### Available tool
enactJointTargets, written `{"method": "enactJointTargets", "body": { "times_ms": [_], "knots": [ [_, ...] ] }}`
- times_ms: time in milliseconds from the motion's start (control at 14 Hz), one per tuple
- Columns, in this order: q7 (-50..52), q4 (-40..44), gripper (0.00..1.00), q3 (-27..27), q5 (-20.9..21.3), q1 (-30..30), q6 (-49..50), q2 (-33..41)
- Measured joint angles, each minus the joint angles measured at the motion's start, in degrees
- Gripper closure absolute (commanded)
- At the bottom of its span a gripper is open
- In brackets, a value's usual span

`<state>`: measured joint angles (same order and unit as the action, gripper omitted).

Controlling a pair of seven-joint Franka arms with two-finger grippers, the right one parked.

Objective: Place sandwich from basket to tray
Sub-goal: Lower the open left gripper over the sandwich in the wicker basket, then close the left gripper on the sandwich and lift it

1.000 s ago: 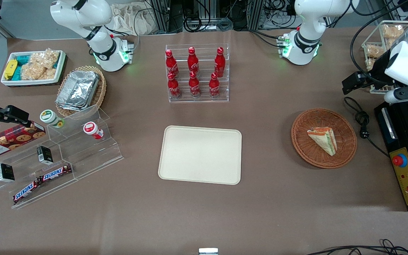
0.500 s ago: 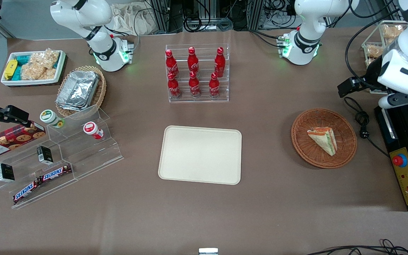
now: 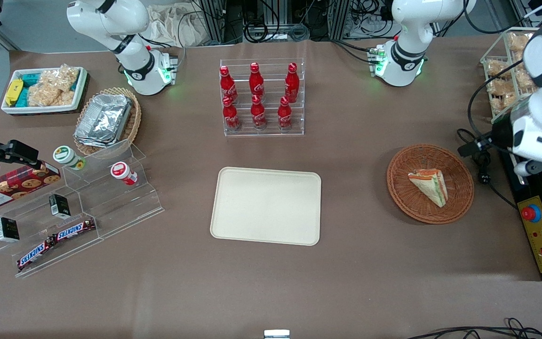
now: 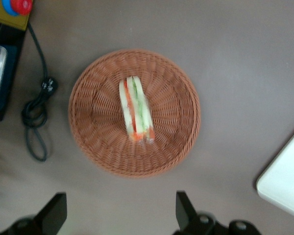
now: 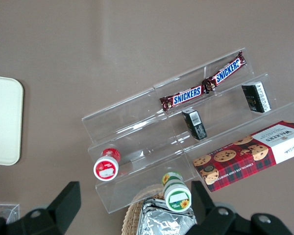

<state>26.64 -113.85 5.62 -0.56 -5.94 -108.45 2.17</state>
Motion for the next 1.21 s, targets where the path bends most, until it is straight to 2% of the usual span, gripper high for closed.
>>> {"method": "enactJointTargets", "body": {
  "times_ms": [357, 714, 786, 857, 929, 1000, 1214],
  "knots": [
    [8.24, -14.61, 0.0, 0.07, -0.02, -0.6, -19.63, -3.36],
    [12.77, -15.67, 0.01, 0.0, -0.01, -1.02, -29.68, -12.87],
    [13.33, -15.66, 0.12, 0.02, -0.01, -1.02, -31.05, -14.3],
    [13.58, -15.64, 0.46, 0.02, -0.01, -1.02, -31.97, -15.36],
    [13.72, -15.63, 0.75, 0.02, -0.01, -1.02, -32.61, -16.09],
    [13.76, -15.61, 1.0, 0.02, 0.02, -1.02, -32.96, -16.63],
    [13.53, -15.36, 1.0, 0.07, 0.15, -1.02, -33.34, -17.14]
  ]
}}
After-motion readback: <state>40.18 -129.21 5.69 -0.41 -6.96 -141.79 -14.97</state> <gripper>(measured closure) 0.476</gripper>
